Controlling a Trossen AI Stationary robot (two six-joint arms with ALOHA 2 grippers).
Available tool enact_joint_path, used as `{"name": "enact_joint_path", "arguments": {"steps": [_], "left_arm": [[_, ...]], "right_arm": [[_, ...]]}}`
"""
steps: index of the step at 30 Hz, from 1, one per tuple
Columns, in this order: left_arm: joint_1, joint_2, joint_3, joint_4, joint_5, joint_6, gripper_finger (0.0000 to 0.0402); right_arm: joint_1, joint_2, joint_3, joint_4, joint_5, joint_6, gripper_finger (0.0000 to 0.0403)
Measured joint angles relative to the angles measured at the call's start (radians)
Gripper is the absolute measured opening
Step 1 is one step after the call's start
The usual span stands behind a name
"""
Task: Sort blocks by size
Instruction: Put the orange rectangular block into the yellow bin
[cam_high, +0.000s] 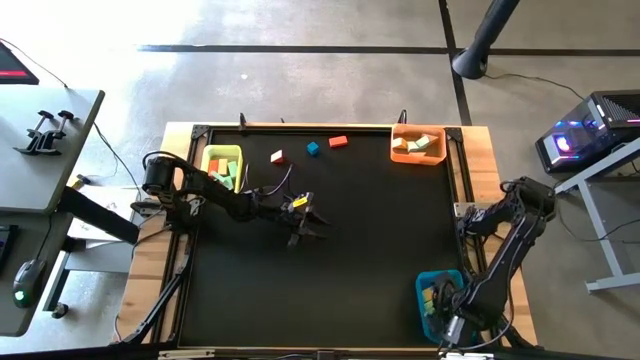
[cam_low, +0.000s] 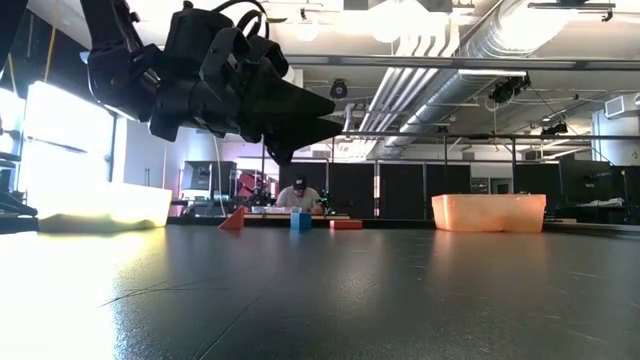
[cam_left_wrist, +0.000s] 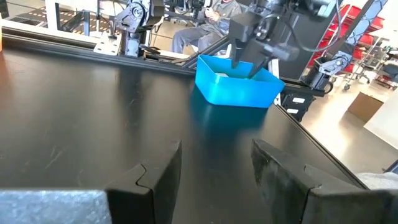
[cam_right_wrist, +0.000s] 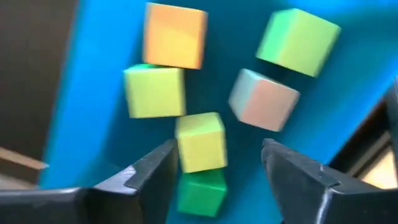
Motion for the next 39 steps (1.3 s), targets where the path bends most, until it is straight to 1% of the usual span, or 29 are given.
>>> {"name": "enact_joint_path", "arguments": {"steps": [4,8,11,13,18,20,22,24,27,30,32,34,36,39], "left_arm": [[0.000,0.000,0.000,0.000,-0.001,0.000,0.0180],[0.000,0.000,0.000,0.000,-0.002,-0.003,0.0180],[0.000,0.000,0.000,0.000,-0.002,-0.010,0.0180],[0.000,0.000,0.000,0.001,-0.003,-0.010,0.0180],[0.000,0.000,0.000,0.001,-0.016,-0.026,0.0180],[0.000,0.000,0.000,0.000,-0.016,-0.039,0.0180],[0.000,0.000,0.000,-0.003,-0.016,-0.055,0.0180],[0.013,-0.004,0.000,-0.010,-0.013,-0.062,0.0180],[0.053,-0.052,0.000,-0.089,-0.036,-0.083,0.0179],[0.104,-0.132,0.000,-0.234,-0.101,-0.083,0.0176],[0.132,-0.187,0.000,-0.338,-0.169,-0.056,0.0173],[0.158,-0.246,0.000,-0.436,-0.268,-0.019,0.0172],[0.183,-0.297,0.000,-0.531,-0.375,0.012,0.0172],[0.226,-0.360,0.000,-0.659,-0.489,0.026,0.0171]], "right_arm": [[-0.013,-0.052,0.000,0.026,0.114,-0.071,0.0242],[-0.035,-0.102,0.000,-0.003,0.282,-0.173,0.0243],[-0.058,-0.126,0.000,-0.064,0.460,-0.235,0.0243],[-0.083,-0.126,0.000,-0.138,0.592,-0.237,0.0243],[-0.187,-0.126,0.000,-0.310,0.935,-0.283,0.0243],[-0.249,-0.126,0.000,-0.336,1.024,-0.345,0.0243],[-0.318,-0.126,0.000,-0.340,1.064,-0.462,0.0243],[-0.389,-0.126,0.000,-0.311,1.068,-0.619,0.0243],[-0.487,-0.126,0.000,-0.213,1.068,-0.899,0.0243],[-0.580,-0.129,-0.016,-0.063,1.049,-1.210,0.0243],[-0.646,-0.144,-0.065,0.085,1.000,-1.405,0.0243],[-0.724,-0.170,-0.138,0.279,0.892,-1.603,0.0243],[-0.813,-0.194,-0.232,0.511,0.755,-1.773,0.0243],[-0.959,-0.208,-0.375,0.904,0.564,-1.958,0.0243]]}}
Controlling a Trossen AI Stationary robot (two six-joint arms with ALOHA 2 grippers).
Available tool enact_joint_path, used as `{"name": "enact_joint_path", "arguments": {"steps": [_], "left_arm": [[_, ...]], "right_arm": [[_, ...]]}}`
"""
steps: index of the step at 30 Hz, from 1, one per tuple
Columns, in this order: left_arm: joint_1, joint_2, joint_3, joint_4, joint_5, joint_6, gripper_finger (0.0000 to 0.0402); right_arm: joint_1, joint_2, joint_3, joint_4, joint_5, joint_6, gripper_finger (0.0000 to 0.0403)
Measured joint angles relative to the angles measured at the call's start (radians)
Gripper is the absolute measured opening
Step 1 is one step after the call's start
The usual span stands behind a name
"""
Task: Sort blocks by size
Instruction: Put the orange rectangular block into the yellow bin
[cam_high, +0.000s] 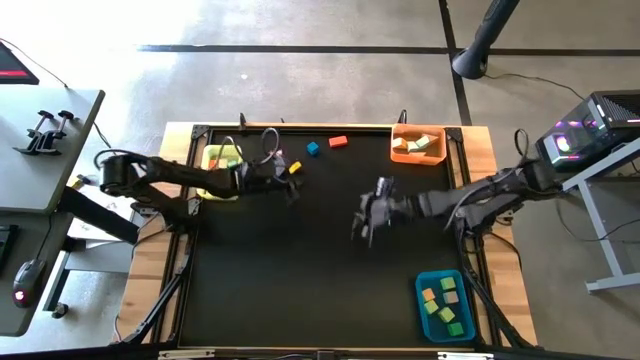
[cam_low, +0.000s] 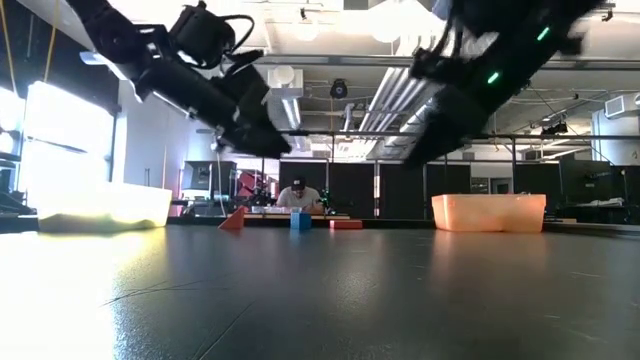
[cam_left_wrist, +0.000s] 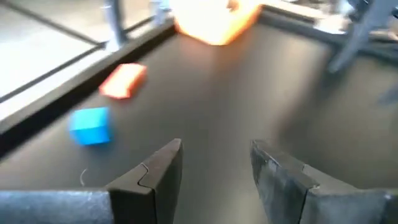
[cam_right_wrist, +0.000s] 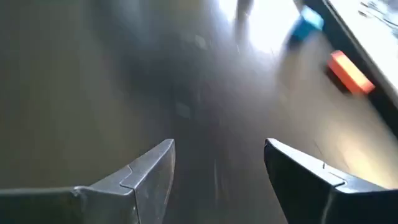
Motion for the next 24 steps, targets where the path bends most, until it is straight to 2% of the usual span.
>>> {"name": "enact_joint_path", "arguments": {"steps": [4,8,11,16,24], "left_arm": [[0.063,-0.047,0.000,-0.124,-0.031,0.009,0.0171],[0.128,-0.050,0.000,-0.188,-0.031,0.053,0.0171],[0.184,-0.045,0.000,-0.211,0.005,0.053,0.0171],[0.248,-0.045,0.000,-0.227,0.086,0.023,0.0171],[0.232,-0.045,0.000,-0.239,0.130,-0.011,0.0171]], "right_arm": [[-0.197,0.025,-0.136,0.434,-0.220,-0.088,0.0243],[-0.359,0.067,-0.161,0.597,-0.284,-0.039,0.0243],[-0.455,0.107,-0.120,0.590,-0.292,-0.004,0.0243],[-0.581,0.203,0.025,0.508,-0.429,-0.021,0.0243],[-0.706,0.377,0.423,0.030,-0.455,-0.188,0.0243]]}}
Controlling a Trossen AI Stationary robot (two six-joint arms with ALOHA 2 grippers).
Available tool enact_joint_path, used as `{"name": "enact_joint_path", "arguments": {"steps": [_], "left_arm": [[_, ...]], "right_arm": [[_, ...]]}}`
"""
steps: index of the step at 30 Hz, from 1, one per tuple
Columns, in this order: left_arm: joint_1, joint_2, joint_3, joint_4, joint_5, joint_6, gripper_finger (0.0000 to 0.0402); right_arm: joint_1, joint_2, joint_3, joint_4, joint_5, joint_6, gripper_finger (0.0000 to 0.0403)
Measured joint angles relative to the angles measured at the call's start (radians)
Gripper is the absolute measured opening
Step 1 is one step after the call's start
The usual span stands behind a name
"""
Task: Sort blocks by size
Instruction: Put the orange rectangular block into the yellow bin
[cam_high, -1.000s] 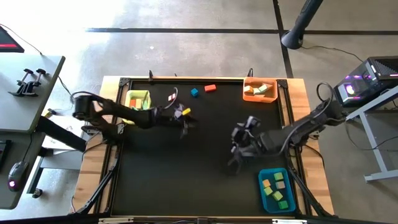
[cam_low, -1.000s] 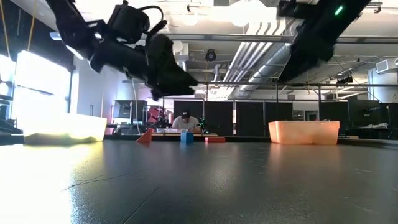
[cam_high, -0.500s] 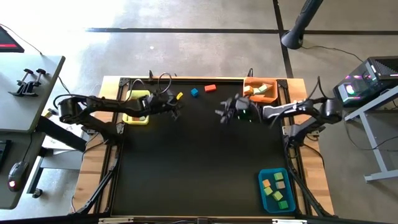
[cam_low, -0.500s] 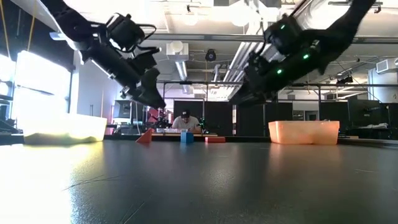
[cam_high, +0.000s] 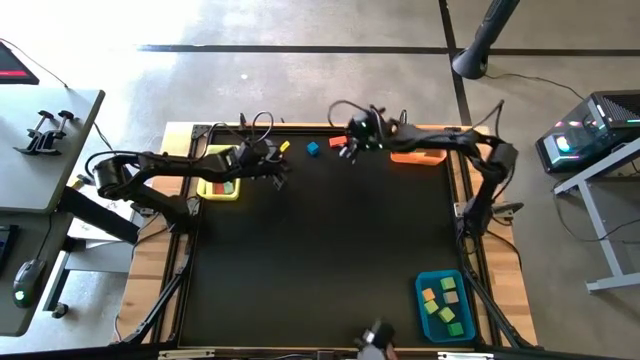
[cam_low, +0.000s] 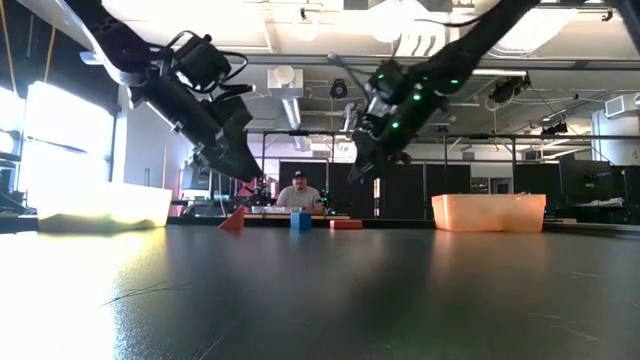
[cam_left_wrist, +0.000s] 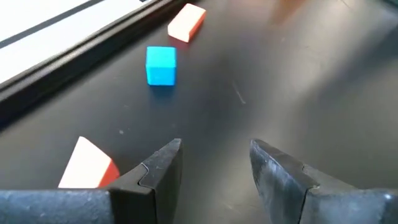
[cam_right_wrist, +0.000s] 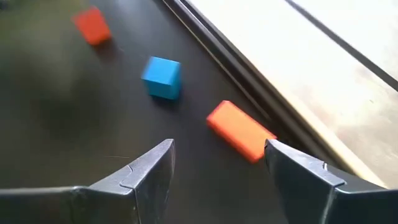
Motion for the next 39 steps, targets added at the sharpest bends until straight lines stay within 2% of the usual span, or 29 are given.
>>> {"name": "enact_joint_path", "arguments": {"steps": [5,7,10,16,22,29,33,39], "left_arm": [[-0.049,0.000,0.000,-0.008,0.000,-0.025,0.0171],[-0.073,0.000,0.000,-0.015,0.000,-0.025,0.0171],[-0.114,0.000,0.000,-0.022,-0.001,-0.026,0.0171],[-0.194,0.000,0.000,-0.023,-0.007,-0.034,0.0171],[-0.246,0.000,0.000,-0.022,-0.084,-0.027,0.0171],[-0.250,0.000,0.000,-0.023,-0.101,-0.025,0.0171],[-0.250,0.000,0.000,-0.031,-0.101,-0.025,0.0171],[-0.252,0.000,0.000,-0.067,-0.102,-0.040,0.0171]], "right_arm": [[-0.077,0.121,0.193,-0.189,-0.003,-0.023,0.0243],[-0.101,0.170,0.238,-0.202,-0.053,-0.023,0.0243],[-0.112,0.241,0.288,-0.205,-0.143,-0.016,0.0243],[-0.092,0.328,0.316,-0.205,-0.113,0.003,0.0228],[-0.071,0.354,0.321,-0.199,-0.034,0.006,0.0160],[-0.049,0.342,0.321,-0.269,-0.057,0.010,0.0084],[-0.009,0.312,0.320,-0.406,-0.088,-0.007,0.0068],[0.090,0.260,0.312,-0.604,-0.111,-0.041,0.0067]]}}
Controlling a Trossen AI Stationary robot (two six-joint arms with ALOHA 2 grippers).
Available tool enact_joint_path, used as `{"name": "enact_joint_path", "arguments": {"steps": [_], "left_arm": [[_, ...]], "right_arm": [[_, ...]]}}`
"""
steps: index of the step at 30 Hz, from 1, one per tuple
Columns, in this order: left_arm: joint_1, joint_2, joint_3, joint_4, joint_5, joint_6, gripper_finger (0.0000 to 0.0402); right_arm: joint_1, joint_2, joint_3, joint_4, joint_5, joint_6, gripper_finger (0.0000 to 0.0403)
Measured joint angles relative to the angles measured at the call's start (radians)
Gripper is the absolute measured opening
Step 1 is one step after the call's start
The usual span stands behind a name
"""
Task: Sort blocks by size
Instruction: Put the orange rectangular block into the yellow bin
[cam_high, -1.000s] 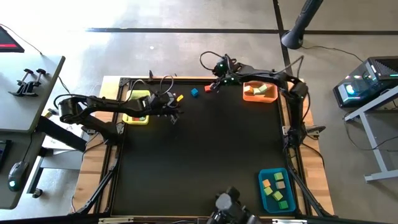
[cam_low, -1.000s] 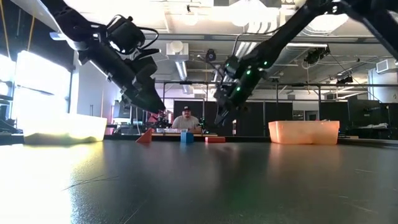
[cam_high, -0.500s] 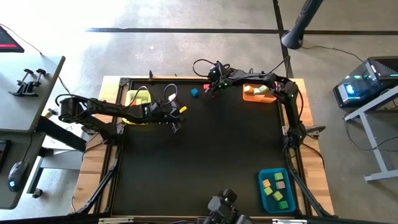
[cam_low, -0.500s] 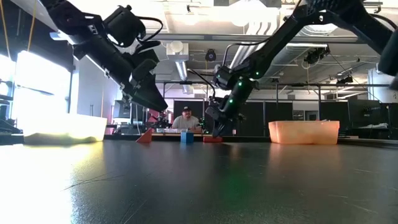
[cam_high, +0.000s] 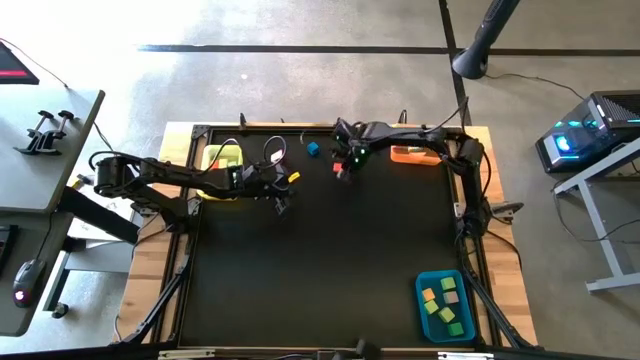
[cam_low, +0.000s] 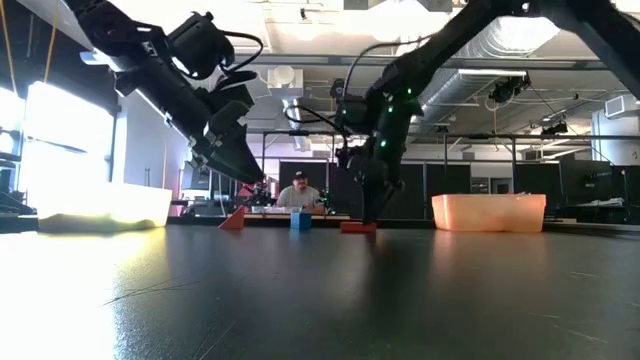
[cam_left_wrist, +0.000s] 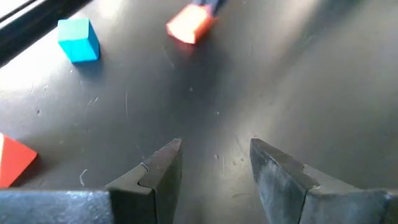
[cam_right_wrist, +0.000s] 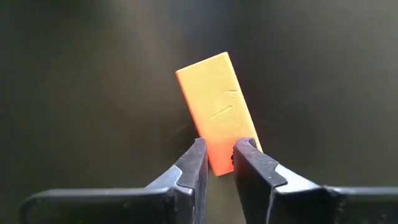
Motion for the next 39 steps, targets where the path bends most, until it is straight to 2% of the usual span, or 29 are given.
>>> {"name": "enact_joint_path", "arguments": {"steps": [4,8,10,13,17,20,24,28,31,35,39], "left_arm": [[-0.018,0.000,0.000,-0.031,-0.022,-0.009,0.0171],[-0.052,0.000,0.000,-0.046,-0.058,-0.010,0.0171],[-0.074,0.000,0.000,-0.045,-0.086,-0.010,0.0171],[-0.102,0.000,0.000,-0.023,-0.122,-0.010,0.0171],[-0.126,0.000,0.000,0.019,-0.129,0.025,0.0171],[-0.138,0.000,0.000,0.055,-0.129,0.052,0.0171],[-0.139,0.000,0.000,0.089,-0.128,0.071,0.0171],[-0.134,0.000,0.000,0.117,-0.128,0.078,0.0171],[-0.133,0.000,0.000,0.124,-0.128,0.094,0.0171],[-0.133,0.000,0.000,0.123,-0.127,0.096,0.0171],[-0.133,0.000,0.000,0.123,-0.127,0.097,0.0171]], "right_arm": [[0.083,-0.065,-0.062,0.005,-0.003,-0.018,0.0067],[0.140,-0.168,-0.233,0.122,0.002,-0.027,0.0066],[0.158,-0.238,-0.349,0.255,0.006,0.007,0.0067],[0.192,-0.325,-0.524,0.554,0.005,0.080,0.0067],[0.248,-0.347,-0.706,0.974,0.003,0.125,0.0073],[0.287,-0.323,-0.769,1.196,0.058,0.067,0.0097],[0.309,-0.267,-0.773,1.313,0.105,0.073,0.0157],[0.332,-0.196,-0.708,1.328,0.145,0.092,0.0223],[0.350,-0.143,-0.633,1.279,0.204,0.209,0.0250],[0.374,-0.119,-0.491,1.020,0.224,0.278,0.0255],[0.395,-0.119,-0.375,0.768,0.339,0.245,0.0254]]}}
